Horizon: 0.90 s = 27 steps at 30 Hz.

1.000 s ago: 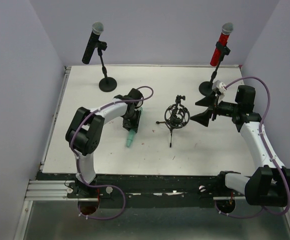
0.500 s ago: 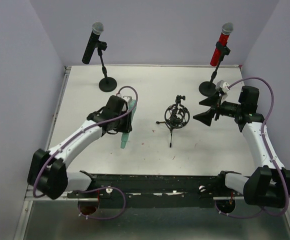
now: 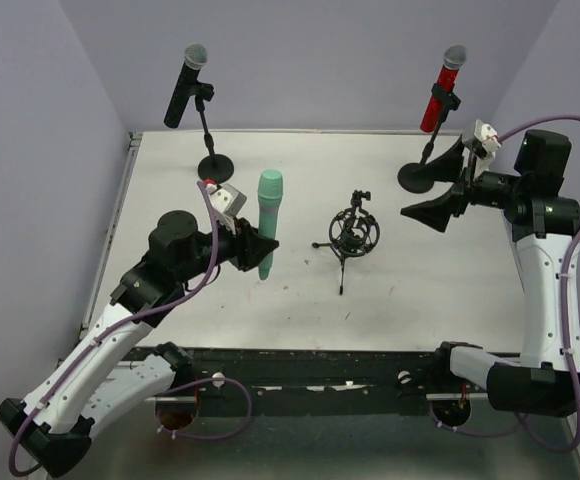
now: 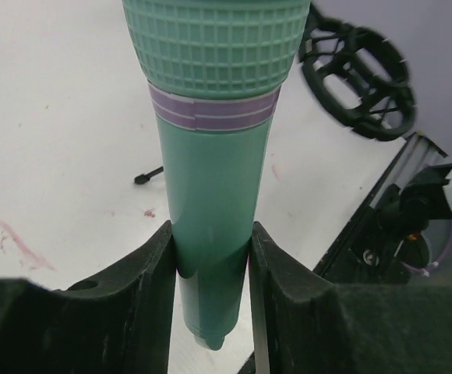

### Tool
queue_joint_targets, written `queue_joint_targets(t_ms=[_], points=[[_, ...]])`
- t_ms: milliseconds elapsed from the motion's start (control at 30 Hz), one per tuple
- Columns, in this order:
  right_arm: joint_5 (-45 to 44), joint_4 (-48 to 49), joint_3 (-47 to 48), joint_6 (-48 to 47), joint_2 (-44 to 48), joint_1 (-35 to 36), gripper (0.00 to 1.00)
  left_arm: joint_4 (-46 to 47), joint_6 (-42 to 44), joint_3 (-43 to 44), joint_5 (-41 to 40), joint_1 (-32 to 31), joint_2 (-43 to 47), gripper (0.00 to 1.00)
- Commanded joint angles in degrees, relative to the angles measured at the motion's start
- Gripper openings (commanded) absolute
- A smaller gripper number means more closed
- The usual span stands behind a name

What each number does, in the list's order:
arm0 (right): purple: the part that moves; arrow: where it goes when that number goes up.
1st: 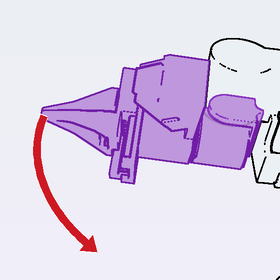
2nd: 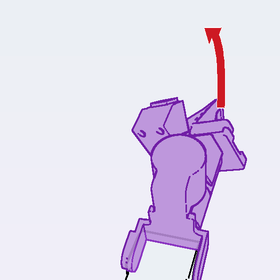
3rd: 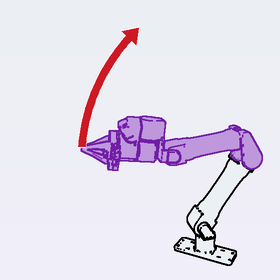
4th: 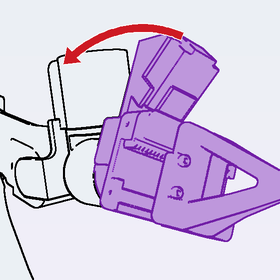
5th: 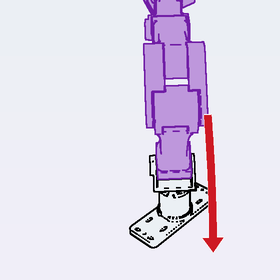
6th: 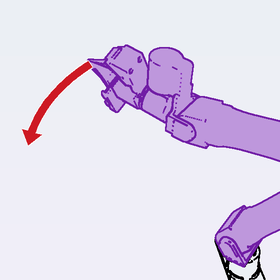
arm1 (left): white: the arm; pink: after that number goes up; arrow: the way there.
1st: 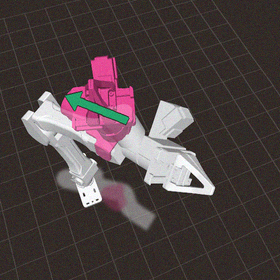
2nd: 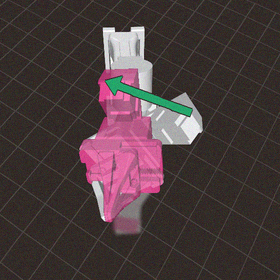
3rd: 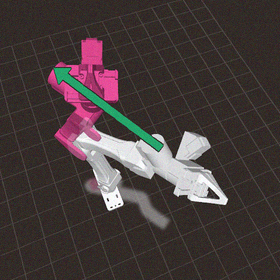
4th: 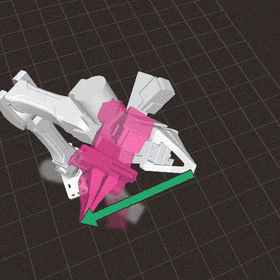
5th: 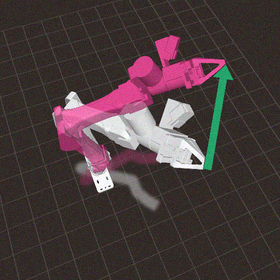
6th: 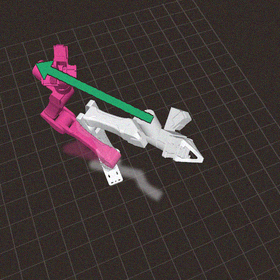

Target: Attach the microphones to the stand

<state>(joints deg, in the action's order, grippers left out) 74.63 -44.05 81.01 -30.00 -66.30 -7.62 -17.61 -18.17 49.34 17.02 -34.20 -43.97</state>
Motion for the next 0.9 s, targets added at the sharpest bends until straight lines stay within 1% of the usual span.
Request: queue_joint_targets(t_ms=[0,100,167,233,300,367,567,700,800,867], points=[[7.29,-1.15,4.32,13.18,-1.81,1.72,1.00,3.81,0.77,8.12,5.13,-3.33,-2.17,0.03],[6.58,7.20,6.43,24.59,-2.07,5.05,1.00,3.11,0.68,14.88,5.57,-6.57,-6.82,0.03],[6.49,10.29,7.57,29.01,-2.86,7.61,0.99,2.23,1.12,19.37,4.44,-8.68,-10.34,0.03],[3.78,11.35,8.63,29.82,-3.57,11.91,1.00,2.05,1.30,22.98,3.12,-10.27,-13.59,0.03],[3.77,12.05,10.30,32.80,-4.71,13.41,1.00,1.79,1.12,27.02,2.94,-11.68,-16.93,0.03],[4.73,15.65,11.70,37.10,-5.76,13.94,1.00,1.17,0.95,30.97,2.50,-13.35,-20.53,0.03],[5.35,18.47,16.89,41.68,-7.35,14.30,1.00,-0.23,0.51,41.69,1.79,-18.53,-30.29,0.03],[5.70,19.45,19.79,43.45,-7.79,14.30,1.00,-1.90,0.51,47.15,1.53,-20.38,-35.30,0.03],[5.09,19.18,21.90,43.88,-7.88,14.30,1.00,-1.91,0.16,49.09,1.88,-20.82,-37.94,0.03],[4.39,20.32,22.43,45.90,-8.14,14.30,1.00,-2.26,-0.02,50.32,2.32,-21.17,-39.00,0.03]])
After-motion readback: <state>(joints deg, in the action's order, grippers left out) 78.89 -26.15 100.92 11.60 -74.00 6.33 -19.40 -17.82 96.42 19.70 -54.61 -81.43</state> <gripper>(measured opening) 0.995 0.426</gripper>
